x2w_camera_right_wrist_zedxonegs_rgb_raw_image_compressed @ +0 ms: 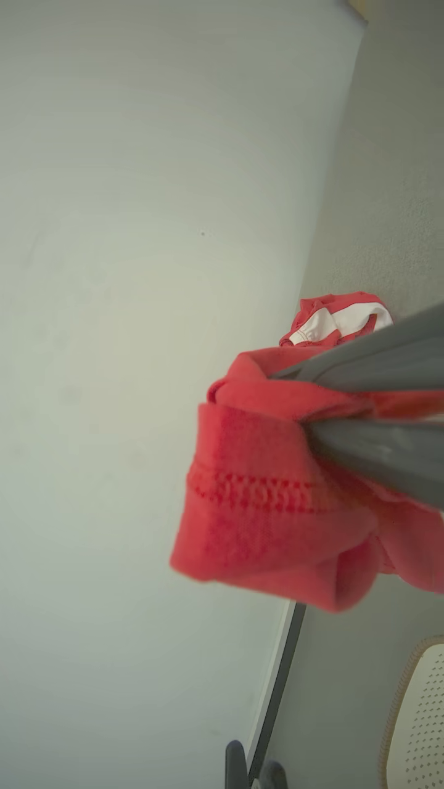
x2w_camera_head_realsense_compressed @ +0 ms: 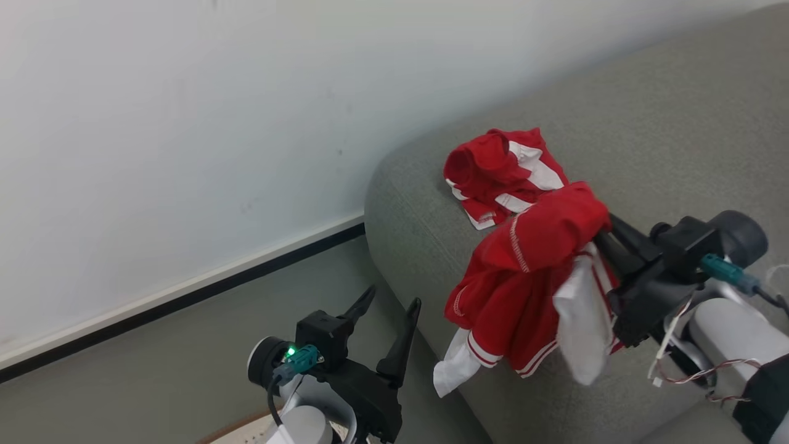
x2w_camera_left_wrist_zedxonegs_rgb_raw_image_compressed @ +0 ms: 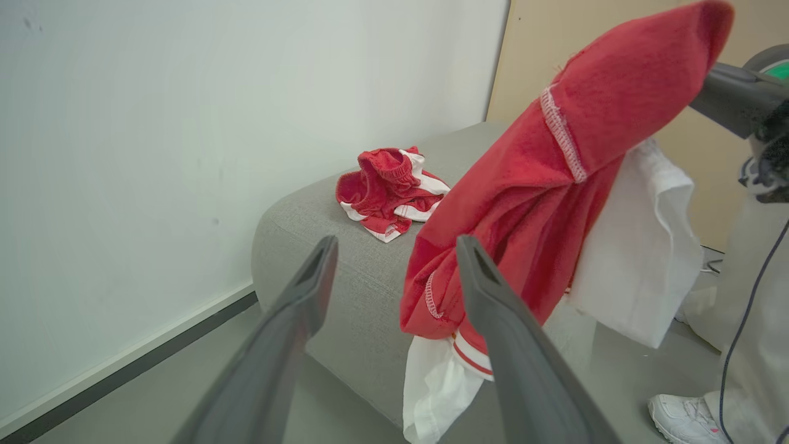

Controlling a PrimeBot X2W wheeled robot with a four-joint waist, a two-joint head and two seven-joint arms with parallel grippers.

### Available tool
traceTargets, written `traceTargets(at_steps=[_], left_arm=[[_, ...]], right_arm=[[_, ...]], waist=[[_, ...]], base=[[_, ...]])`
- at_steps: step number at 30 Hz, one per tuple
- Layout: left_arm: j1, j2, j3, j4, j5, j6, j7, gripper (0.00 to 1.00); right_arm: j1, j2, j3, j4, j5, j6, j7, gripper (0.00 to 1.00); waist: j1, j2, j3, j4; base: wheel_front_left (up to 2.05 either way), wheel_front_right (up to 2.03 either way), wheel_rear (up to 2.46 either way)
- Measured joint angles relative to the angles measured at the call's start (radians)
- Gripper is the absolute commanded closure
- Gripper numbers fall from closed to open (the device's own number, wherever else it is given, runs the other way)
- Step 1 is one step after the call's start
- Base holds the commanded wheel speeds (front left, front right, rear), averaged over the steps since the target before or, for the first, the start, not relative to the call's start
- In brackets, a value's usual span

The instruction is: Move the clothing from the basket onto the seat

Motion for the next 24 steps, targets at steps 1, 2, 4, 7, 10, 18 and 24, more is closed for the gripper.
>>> traceTargets(at_steps=[1,2,4,7,10,18,24], left_arm=[[0.000,-0.002,-0.005,-0.003,0.001,0.000,0.000,0.00],[0.000,-0.004,-0.010,-0.005,0.002,0.000,0.000,0.00],[-0.002,-0.005,-0.016,-0.010,0.008,0.001,0.000,0.00],[-0.006,-0.005,-0.020,-0.017,0.012,0.002,0.000,0.00],[-0.009,-0.005,-0.028,-0.038,0.038,0.010,0.000,0.00],[-0.055,0.013,-0.031,-0.086,0.064,0.019,0.004,0.00],[-0.093,0.039,-0.031,-0.120,0.097,0.022,0.015,0.00]], right_arm=[[0.001,-0.009,-0.009,-0.003,0.007,0.000,0.000,1.00],[0.001,-0.016,-0.018,-0.003,0.015,-0.002,0.000,1.00],[-0.001,-0.030,-0.035,0.000,0.024,-0.004,0.000,1.00],[-0.025,-0.041,-0.059,0.012,0.036,-0.004,0.003,1.00],[-0.078,-0.056,-0.089,0.018,0.055,-0.002,0.010,1.00],[-0.292,-0.072,-0.163,0.098,0.067,0.006,0.039,1.00],[-0.431,-0.093,-0.215,0.171,0.068,0.006,0.063,1.00]], waist=[[0.0000,0.0000,0.006,-0.005],[0.0000,0.0001,0.013,-0.009],[0.0001,0.0000,0.028,-0.013],[0.0001,0.0000,0.052,-0.015],[0.0000,0.0000,0.078,-0.013],[0.0001,0.0001,0.173,0.013],[0.0002,0.0001,0.239,0.039]], base=[[0.00,0.00,0.00],[0.00,0.00,0.00],[0.00,0.00,0.00],[0.00,0.00,0.00],[0.00,0.00,0.00],[0.00,0.00,0.00],[0.00,0.00,0.00]])
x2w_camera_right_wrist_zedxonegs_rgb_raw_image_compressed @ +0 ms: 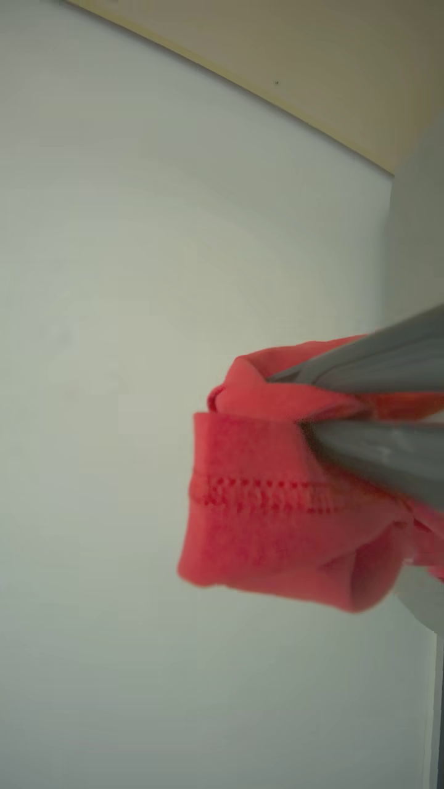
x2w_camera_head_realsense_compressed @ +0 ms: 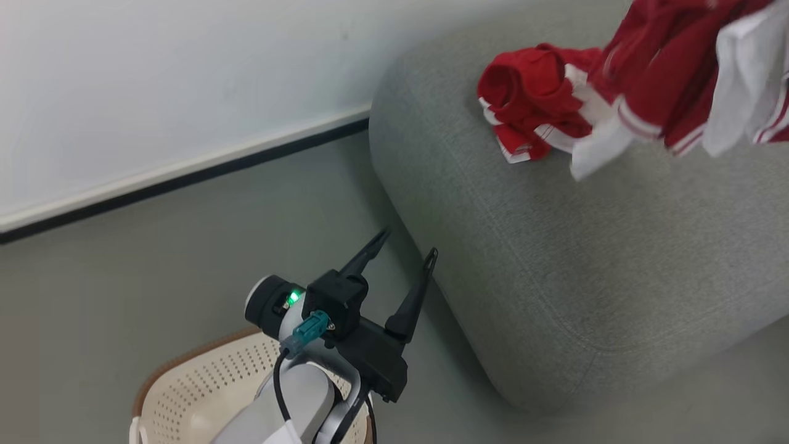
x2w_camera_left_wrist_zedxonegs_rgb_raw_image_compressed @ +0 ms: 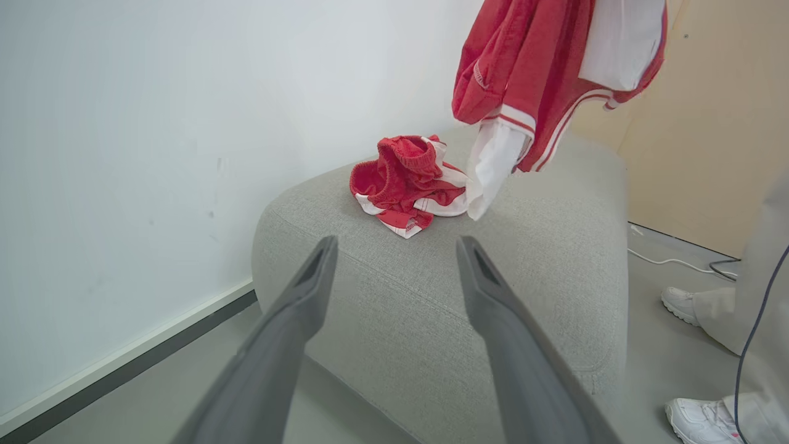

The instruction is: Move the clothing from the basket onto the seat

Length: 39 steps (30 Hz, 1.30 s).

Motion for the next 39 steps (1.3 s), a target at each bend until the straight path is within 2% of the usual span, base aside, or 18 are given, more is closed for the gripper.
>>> traceTargets(at_steps=[9,14,21,27,36,39], left_arm=[[-0.041,0.054,0.001,-0.088,0.043,0.013,0.023,0.00],[-0.075,0.079,0.005,-0.141,0.073,0.014,0.044,0.00],[-0.125,0.096,0.007,-0.195,0.098,0.022,0.077,0.00],[-0.157,0.098,0.010,-0.221,0.131,0.023,0.098,0.00],[-0.169,0.124,0.031,-0.215,0.141,0.030,0.105,0.00],[-0.169,0.130,0.039,-0.205,0.141,0.031,0.104,0.00]], right_arm=[[-0.154,-0.068,-0.059,0.119,0.005,-0.003,0.027,1.00],[-0.210,-0.084,-0.099,0.172,0.006,-0.054,0.039,1.00],[-0.239,-0.086,-0.112,0.240,0.007,-0.076,0.043,1.00],[-0.234,-0.026,-0.111,0.307,0.017,-0.100,0.032,1.00],[-0.218,0.078,-0.083,0.409,0.017,-0.098,-0.002,1.00],[-0.215,0.120,-0.064,0.439,0.017,-0.085,-0.011,1.00]], waist=[[-0.0001,0.0000,0.119,0.059],[0.0000,0.0001,0.191,0.087],[0.0000,0.0001,0.297,0.115],[0.0000,0.0001,0.385,0.136],[0.0000,0.0002,0.478,0.167],[0.0000,0.0002,0.485,0.168]], base=[[0.00,0.00,0.00],[0.00,0.00,0.00],[0.00,0.00,0.00],[0.00,0.00,0.00],[0.00,0.00,0.00],[0.00,0.00,0.00]])
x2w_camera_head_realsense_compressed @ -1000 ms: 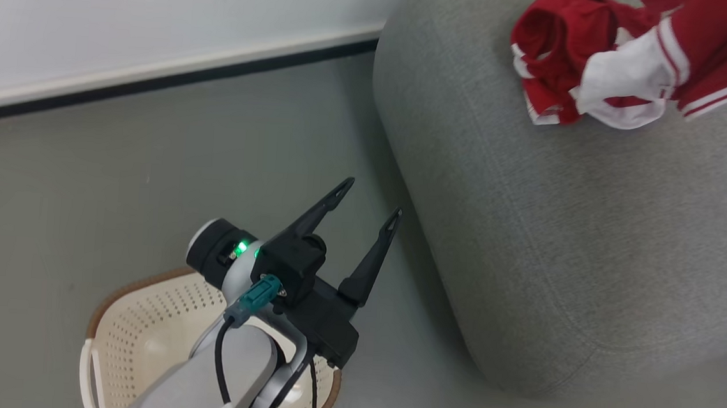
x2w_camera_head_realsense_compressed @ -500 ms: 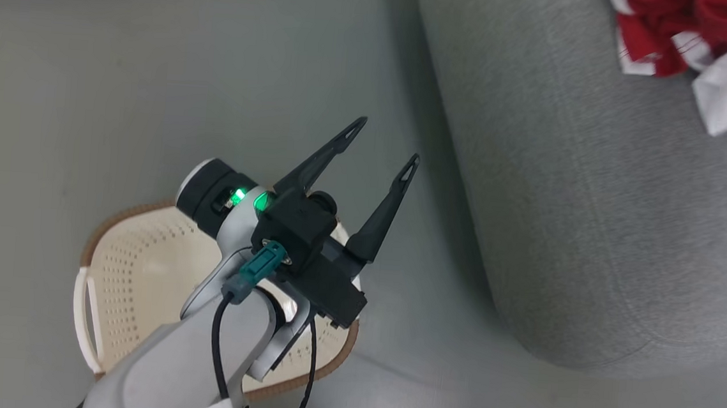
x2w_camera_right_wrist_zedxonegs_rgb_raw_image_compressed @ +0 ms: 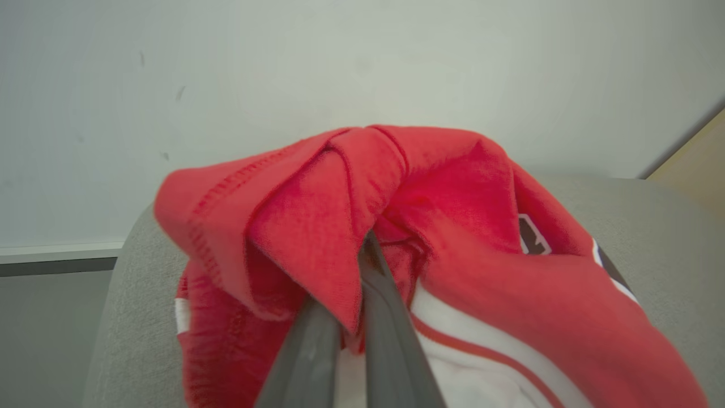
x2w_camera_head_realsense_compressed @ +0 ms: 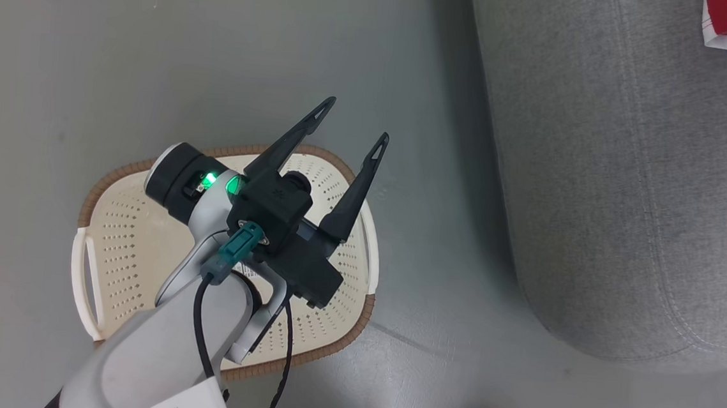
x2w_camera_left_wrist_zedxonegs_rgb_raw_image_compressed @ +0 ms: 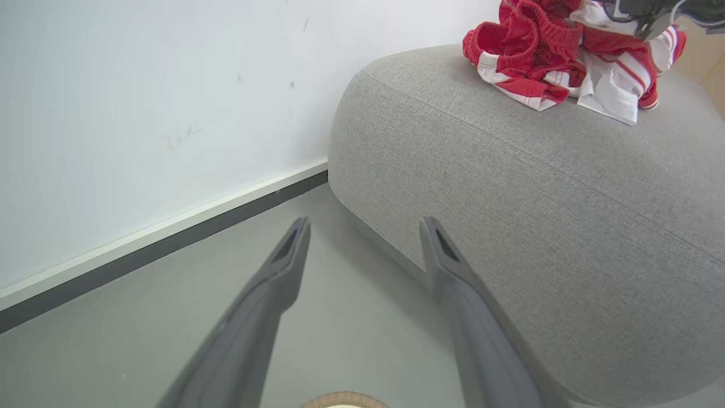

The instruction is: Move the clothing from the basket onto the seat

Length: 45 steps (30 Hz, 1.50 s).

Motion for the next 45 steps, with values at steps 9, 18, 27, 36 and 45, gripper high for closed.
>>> traceTargets(at_steps=[9,18,27,36,45], left_arm=[[0.004,-0.005,0.005,0.031,-0.010,0.000,-0.023,0.00],[0.052,-0.025,0.039,0.095,-0.060,0.000,-0.087,0.00],[0.116,-0.032,0.109,0.164,-0.089,0.009,-0.128,0.00],[0.250,-0.026,0.200,0.215,-0.128,0.018,-0.154,0.00],[0.391,-0.013,0.290,0.242,-0.151,0.018,-0.165,0.00]], right_arm=[[0.006,0.011,0.014,0.056,-0.011,0.041,-0.033,0.00],[0.108,0.069,0.042,0.063,-0.028,0.077,-0.045,0.00],[0.217,0.103,0.048,0.016,-0.030,0.093,-0.046,0.00],[0.355,0.155,0.059,-0.074,-0.037,0.099,-0.049,0.00],[0.508,0.188,0.064,-0.166,-0.044,0.089,-0.049,0.00]], waist=[[-0.0002,-0.0002,-0.042,-0.022],[-0.0003,-0.0002,-0.146,-0.047],[-0.0004,-0.0004,-0.270,-0.054],[-0.0005,-0.0004,-0.399,-0.031],[-0.0006,-0.0005,-0.514,0.009]], base=[[0.00,0.00,0.00],[0.00,0.00,0.00],[0.00,0.00,0.00],[0.00,0.00,0.00],[0.00,0.00,0.00]])
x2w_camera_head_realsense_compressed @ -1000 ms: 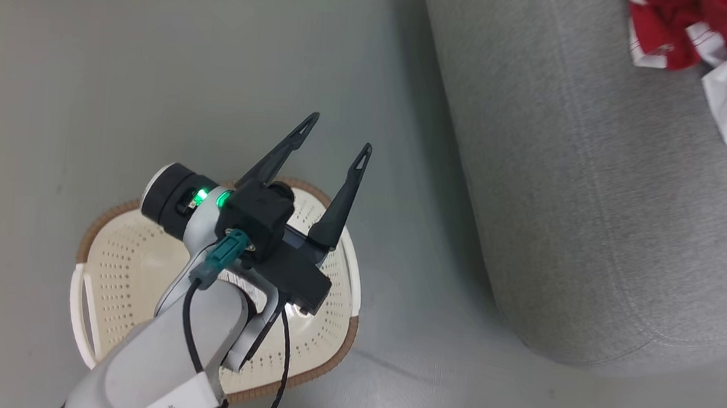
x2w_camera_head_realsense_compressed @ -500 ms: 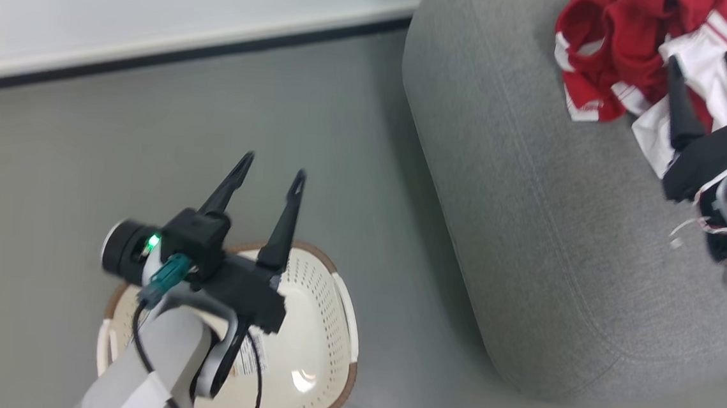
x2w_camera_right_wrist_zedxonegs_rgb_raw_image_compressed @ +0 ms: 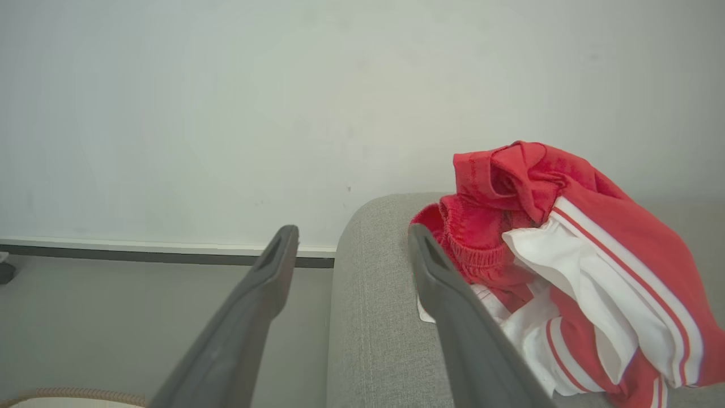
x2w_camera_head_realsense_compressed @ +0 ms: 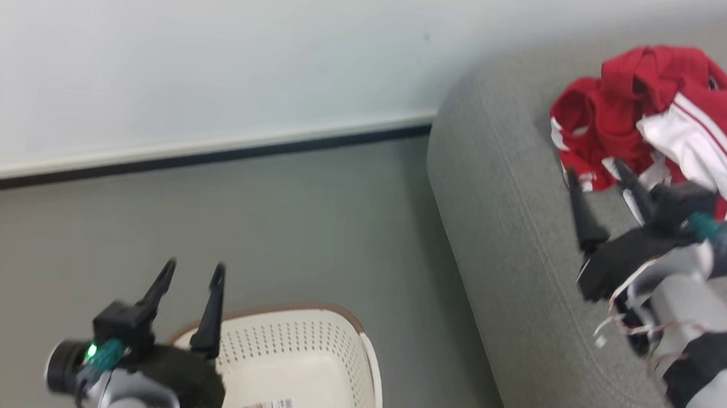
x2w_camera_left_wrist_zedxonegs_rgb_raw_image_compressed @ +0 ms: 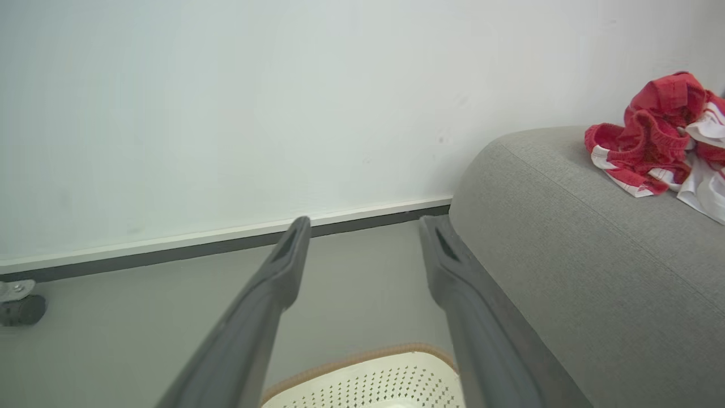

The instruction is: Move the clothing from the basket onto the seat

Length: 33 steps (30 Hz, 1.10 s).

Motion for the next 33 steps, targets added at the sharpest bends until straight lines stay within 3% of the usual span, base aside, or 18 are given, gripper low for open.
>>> traceTargets(at_steps=[5,16,26,33], left_arm=[[0.096,-0.008,0.068,0.011,0.000,0.000,-0.003,0.00],[0.261,-0.026,0.177,-0.033,0.023,0.000,-0.007,0.00],[0.356,-0.043,0.250,-0.114,0.080,0.000,-0.007,0.00],[0.392,-0.060,0.274,-0.170,0.108,0.000,-0.007,0.00]], right_arm=[[0.110,0.018,0.009,-0.079,-0.023,-0.031,0.000,0.00],[0.338,0.015,-0.010,-0.318,-0.052,-0.139,0.000,0.00],[0.510,0.013,-0.040,-0.520,-0.092,-0.182,0.000,0.00],[0.632,0.012,-0.083,-0.617,-0.108,-0.191,0.000,0.00]], waist=[[0.0001,0.0000,-0.072,0.029],[0.0002,0.0001,-0.182,0.104],[0.0003,0.0002,-0.209,0.137],[0.0004,0.0002,-0.207,0.138]], base=[[0.00,0.00,0.00],[0.00,0.00,0.00],[0.00,0.00,0.00],[0.00,0.00,0.00]])
